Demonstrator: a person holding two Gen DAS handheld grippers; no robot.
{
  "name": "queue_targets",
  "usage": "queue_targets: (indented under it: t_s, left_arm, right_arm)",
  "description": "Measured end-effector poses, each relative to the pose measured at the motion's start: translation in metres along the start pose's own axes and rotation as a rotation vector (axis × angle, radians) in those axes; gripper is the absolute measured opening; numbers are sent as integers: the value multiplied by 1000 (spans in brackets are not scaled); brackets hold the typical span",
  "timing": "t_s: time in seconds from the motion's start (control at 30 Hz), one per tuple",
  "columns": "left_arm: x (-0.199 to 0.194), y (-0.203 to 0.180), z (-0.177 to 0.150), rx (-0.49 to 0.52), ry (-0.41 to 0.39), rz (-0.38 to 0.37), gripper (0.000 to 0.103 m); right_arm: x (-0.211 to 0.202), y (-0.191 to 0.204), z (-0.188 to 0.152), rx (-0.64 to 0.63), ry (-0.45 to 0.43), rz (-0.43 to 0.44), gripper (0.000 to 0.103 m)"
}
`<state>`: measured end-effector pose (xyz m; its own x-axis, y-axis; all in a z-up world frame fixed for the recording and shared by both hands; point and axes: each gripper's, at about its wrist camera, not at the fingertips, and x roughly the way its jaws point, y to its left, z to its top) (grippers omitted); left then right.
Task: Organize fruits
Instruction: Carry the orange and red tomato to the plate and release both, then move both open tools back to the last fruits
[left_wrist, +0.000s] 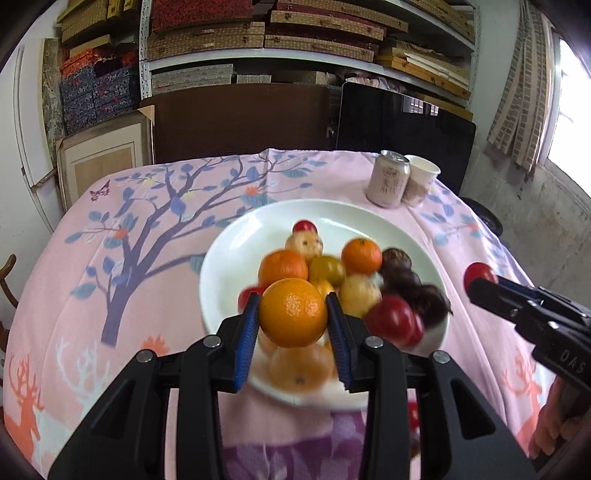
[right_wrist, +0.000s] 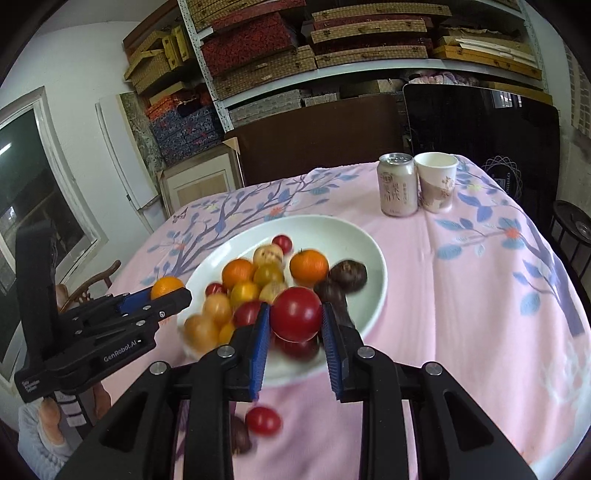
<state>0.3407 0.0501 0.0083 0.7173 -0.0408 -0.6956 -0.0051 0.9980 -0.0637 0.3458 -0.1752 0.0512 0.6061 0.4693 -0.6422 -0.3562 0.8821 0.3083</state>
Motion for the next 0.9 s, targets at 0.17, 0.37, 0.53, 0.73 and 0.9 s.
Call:
queue_targets:
  t_s: [0.17, 0.37, 0.53, 0.73, 0.9]
  left_arm:
    - [42, 14, 30, -32, 28, 14, 35]
    - [66, 33, 31, -82, 24, 8, 75]
    - [56, 35, 27, -84, 15, -15, 75]
    - [28, 17, 7, -41, 12, -7, 75]
    - [-3, -8, -36, 29, 25, -9, 80]
  right_arm:
    - [42, 0, 23, 1, 33, 10, 28]
    - [65, -3, 21, 3, 69, 23, 51]
    - [50, -10, 19, 40, 44, 33, 51]
    - [21, -9, -2, 40, 13, 19, 62]
    - [-2, -23, -30, 119, 18, 49, 65]
